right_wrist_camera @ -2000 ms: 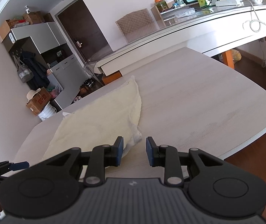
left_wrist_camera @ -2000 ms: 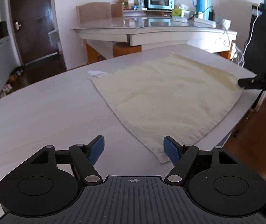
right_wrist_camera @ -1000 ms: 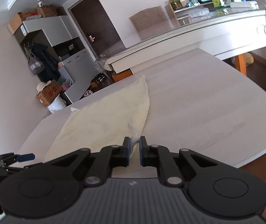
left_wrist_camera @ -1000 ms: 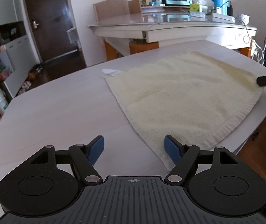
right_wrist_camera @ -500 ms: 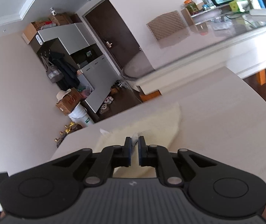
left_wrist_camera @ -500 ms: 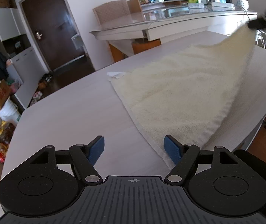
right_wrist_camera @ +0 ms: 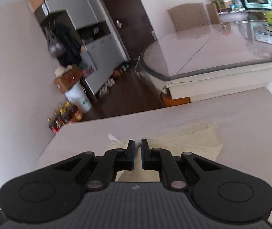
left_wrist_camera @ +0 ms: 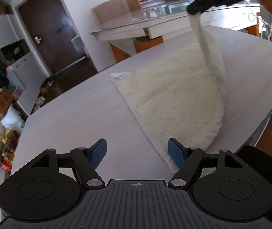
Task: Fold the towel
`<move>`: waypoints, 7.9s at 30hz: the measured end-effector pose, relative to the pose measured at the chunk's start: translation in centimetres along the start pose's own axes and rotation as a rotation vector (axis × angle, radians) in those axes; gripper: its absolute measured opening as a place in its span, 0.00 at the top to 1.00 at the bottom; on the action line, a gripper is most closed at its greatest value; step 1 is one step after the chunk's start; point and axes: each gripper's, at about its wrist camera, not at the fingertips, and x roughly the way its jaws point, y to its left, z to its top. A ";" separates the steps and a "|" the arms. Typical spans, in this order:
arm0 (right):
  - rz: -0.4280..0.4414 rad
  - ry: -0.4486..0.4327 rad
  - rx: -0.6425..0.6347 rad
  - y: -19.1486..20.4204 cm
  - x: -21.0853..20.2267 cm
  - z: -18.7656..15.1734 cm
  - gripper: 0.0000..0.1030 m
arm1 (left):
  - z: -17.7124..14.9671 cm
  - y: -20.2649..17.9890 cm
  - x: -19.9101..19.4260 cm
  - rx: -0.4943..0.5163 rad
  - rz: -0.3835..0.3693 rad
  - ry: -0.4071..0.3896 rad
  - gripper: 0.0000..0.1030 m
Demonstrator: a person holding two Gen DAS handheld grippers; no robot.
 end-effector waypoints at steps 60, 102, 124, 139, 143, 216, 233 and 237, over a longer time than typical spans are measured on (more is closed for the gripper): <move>0.000 0.286 -0.412 10.4 12.3 -1.8 0.47 | -1.2 2.7 -1.9 -0.419 -0.053 0.084 0.17; 0.171 0.086 -0.754 14.1 -0.2 -16.3 0.56 | 5.9 11.3 2.6 -0.187 -0.143 -0.087 0.10; 0.284 0.236 -0.955 15.5 -0.8 -17.1 0.90 | 4.5 11.7 3.9 -0.193 -0.163 -0.071 0.10; 0.066 0.020 -1.255 15.2 -1.6 -24.7 0.56 | 5.7 10.6 5.1 -0.162 -0.182 -0.073 0.10; -0.012 -0.067 -1.300 15.6 -0.8 -25.7 0.57 | 5.5 10.8 4.8 -0.168 -0.188 -0.081 0.10; 0.444 0.198 -0.159 -7.8 4.3 1.8 0.93 | 9.6 12.5 13.9 0.577 -0.704 0.156 0.09; 0.311 0.279 -0.052 -10.4 8.0 1.2 0.93 | 9.2 13.9 11.0 0.487 -0.662 0.048 0.10; 0.251 0.297 -0.049 -10.7 8.6 0.8 0.92 | 8.9 12.9 11.0 0.478 -0.648 0.046 0.10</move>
